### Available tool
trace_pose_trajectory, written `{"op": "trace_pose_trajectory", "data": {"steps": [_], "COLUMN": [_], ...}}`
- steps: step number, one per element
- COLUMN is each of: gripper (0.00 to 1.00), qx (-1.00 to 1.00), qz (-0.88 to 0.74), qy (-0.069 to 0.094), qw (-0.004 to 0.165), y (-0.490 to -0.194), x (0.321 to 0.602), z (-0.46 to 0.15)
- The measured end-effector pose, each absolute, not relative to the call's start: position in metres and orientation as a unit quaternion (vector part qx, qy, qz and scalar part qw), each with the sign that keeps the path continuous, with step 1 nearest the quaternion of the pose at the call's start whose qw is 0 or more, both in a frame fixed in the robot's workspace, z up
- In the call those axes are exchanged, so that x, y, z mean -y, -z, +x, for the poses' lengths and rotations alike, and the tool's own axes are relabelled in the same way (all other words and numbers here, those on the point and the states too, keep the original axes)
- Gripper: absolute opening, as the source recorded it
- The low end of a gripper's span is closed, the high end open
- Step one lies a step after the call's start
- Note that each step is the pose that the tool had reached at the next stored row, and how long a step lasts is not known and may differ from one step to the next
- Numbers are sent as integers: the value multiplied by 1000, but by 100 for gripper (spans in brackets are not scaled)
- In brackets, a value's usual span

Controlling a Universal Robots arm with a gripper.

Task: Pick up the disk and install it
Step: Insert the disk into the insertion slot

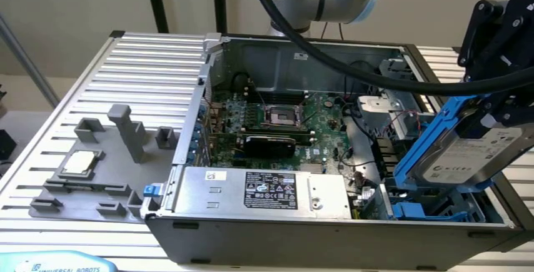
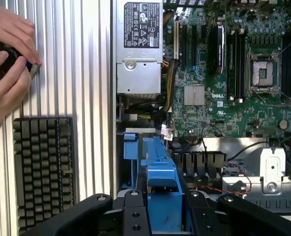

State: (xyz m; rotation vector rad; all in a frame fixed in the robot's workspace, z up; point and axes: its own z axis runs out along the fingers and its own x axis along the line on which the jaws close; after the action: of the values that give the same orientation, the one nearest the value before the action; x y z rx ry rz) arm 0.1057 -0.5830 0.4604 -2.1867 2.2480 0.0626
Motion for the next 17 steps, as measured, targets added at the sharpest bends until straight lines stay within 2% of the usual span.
{"op": "trace_pose_trajectory", "data": {"steps": [17], "gripper": [33], "qx": [-717], "qz": [-697], "qy": [-20], "qw": [3], "y": [-443], "x": [584], "z": [105]}}
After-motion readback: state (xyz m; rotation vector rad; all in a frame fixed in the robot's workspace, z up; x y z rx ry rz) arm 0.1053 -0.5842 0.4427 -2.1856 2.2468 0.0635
